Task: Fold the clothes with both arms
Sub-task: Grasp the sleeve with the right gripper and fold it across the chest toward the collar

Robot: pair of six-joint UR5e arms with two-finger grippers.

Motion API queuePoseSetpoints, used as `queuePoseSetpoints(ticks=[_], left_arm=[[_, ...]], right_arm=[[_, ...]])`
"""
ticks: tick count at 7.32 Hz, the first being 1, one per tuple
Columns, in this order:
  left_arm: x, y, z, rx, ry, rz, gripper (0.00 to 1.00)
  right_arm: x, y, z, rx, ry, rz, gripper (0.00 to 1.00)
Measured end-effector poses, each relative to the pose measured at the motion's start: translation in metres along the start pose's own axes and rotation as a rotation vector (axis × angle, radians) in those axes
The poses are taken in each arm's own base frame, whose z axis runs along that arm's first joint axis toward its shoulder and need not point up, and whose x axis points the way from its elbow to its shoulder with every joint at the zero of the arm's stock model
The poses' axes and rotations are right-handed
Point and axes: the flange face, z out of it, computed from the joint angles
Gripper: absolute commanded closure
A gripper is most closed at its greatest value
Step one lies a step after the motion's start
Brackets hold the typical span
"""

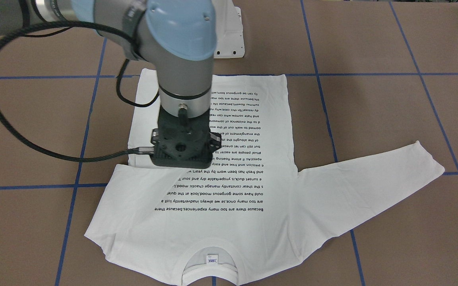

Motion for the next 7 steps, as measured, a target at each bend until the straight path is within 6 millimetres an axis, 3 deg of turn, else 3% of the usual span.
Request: queuePoseSetpoints(ticks=[2, 4, 5, 6, 7], left_arm=[[-0.001, 0.001, 0.001, -0.002, -0.001, -0.002, 0.00], [-0.001, 0.001, 0.001, -0.003, -0.001, -0.003, 0.00], [-0.002, 0.001, 0.002, -0.004, -0.001, -0.003, 0.00], [-0.002, 0.001, 0.002, -0.004, -0.001, -0.004, 0.00], [-0.002, 0.001, 0.002, -0.004, -0.001, -0.003, 0.00]], right_arm=[[-0.075, 0.022, 0.036, 0.042, -0.053, 0.021, 1.00], [-0.123, 0.051, 0.064, 0.087, -0.091, 0.038, 1.00], [-0.136, 0.059, 0.070, 0.094, -0.101, 0.044, 0.86], [-0.146, 0.061, 0.070, 0.096, -0.105, 0.052, 0.23], [-0.153, 0.061, 0.068, 0.099, -0.103, 0.058, 0.02]])
